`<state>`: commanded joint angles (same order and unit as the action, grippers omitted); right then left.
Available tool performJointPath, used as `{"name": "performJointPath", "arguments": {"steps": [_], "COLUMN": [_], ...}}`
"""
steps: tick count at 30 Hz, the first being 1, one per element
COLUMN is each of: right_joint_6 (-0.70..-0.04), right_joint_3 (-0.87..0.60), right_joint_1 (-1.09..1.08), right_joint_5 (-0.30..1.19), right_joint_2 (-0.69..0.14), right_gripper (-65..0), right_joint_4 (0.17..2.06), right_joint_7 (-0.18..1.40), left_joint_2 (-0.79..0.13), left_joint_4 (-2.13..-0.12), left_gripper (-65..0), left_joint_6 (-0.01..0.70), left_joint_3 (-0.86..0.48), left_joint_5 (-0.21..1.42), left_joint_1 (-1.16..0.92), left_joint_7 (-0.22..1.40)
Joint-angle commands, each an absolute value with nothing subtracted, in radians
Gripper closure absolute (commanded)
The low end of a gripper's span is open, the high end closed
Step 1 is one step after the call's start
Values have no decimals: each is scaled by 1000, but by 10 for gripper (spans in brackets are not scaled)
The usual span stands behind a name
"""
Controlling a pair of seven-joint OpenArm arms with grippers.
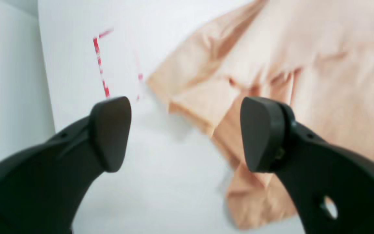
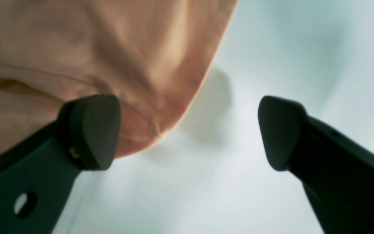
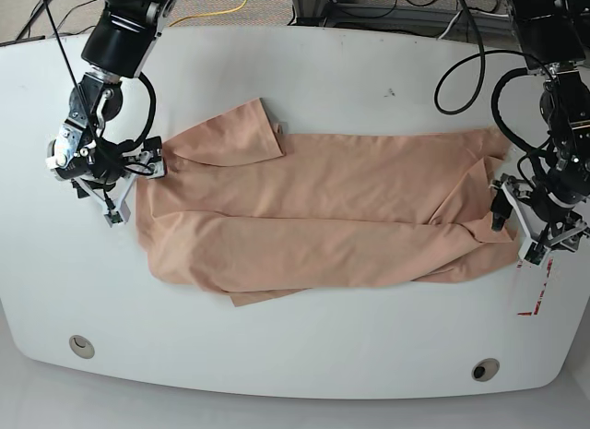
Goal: Layout the t-shirt on the table in an organized manner, then fold the t-shirt properly
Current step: 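Grasp the shirt's hem corners with the right and left grippers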
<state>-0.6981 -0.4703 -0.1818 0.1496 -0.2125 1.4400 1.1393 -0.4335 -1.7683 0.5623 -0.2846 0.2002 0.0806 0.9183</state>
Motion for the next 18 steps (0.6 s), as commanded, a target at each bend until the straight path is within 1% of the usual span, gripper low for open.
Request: {"name": "performJointPath", "arguments": {"steps": [3, 6, 10, 12, 15, 17, 18], "right_joint_6": [-698, -698, -698, -698, -698, -698, -698], "right_joint_3": [-470, -469, -464, -463, -463, -463, -463], "right_joint_1": [-185, -186, -182, -180, -179, -179, -179], "right_joint_5": [150, 151, 219, 236, 242, 243, 243], "right_joint_2": [-213, -211, -199, -196, -191, -189, -189], "right_gripper": [-650, -650, -647, -591, -469, -373, -284], "right_joint_4": [1372, 1333, 1322, 1323, 1323, 1323, 1323], "right_joint_7": [1089, 1073, 1073, 1075, 1075, 1075, 1075], "left_joint_2": [-433, -433, -433, -433, -423, -417, -414], "left_joint_4": [-1776, -1776, -1776, -1776, -1776, -1776, -1774], "left_gripper": [-478, -478, -478, -478, -482, -482, -482], "left_joint_6": [562, 562, 562, 562, 562, 562, 562], "left_joint_3": [-285, -288, -312, -329, -344, -358, -369], "left_joint_5": [200, 200, 200, 200, 200, 200, 200], "left_joint_1": [62, 58, 54, 44, 44, 44, 42], "left_joint_7": [918, 918, 918, 918, 918, 920, 924]}}
